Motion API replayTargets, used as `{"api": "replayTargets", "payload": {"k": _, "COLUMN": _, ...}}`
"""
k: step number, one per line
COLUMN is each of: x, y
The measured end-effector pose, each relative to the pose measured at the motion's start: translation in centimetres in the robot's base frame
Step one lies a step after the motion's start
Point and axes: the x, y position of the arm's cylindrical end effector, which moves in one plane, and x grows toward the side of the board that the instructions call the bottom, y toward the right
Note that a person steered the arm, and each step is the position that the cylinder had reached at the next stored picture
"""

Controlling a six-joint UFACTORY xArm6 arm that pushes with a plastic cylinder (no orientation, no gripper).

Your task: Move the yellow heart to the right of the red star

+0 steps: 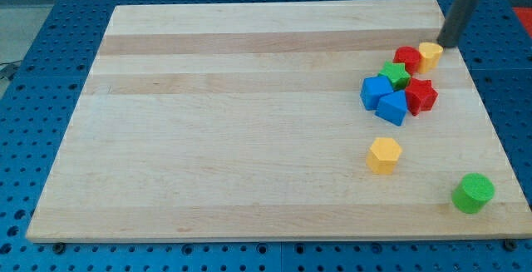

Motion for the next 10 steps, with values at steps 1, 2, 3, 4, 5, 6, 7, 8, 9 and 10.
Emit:
{"api": "replayTargets", "payload": {"k": 1, "x": 0.3, "y": -2.0}}
{"api": "replayTargets", "payload": {"k": 2, "x": 3.4, "y": -4.8}}
{"api": "replayTargets", "payload": {"k": 3, "x": 6.2, "y": -5.4}}
{"api": "replayTargets", "payload": {"k": 4, "x": 9.3, "y": -4.9}}
{"api": "replayTargets", "payload": {"k": 5, "x": 9.4, "y": -4.9}}
{"api": "replayTargets", "payload": {"k": 6, "x": 9.2, "y": -4.9}}
{"api": "replayTargets", "payload": {"k": 7, "x": 7.0, "y": -3.9}}
{"api": "replayTargets", "payload": {"k": 8, "x": 6.5, "y": -3.5}}
{"api": "replayTargets", "payload": {"k": 9, "x": 6.6, "y": -2.3}}
{"api": "replayTargets", "payload": {"k": 10, "x": 6.8, "y": -1.9}}
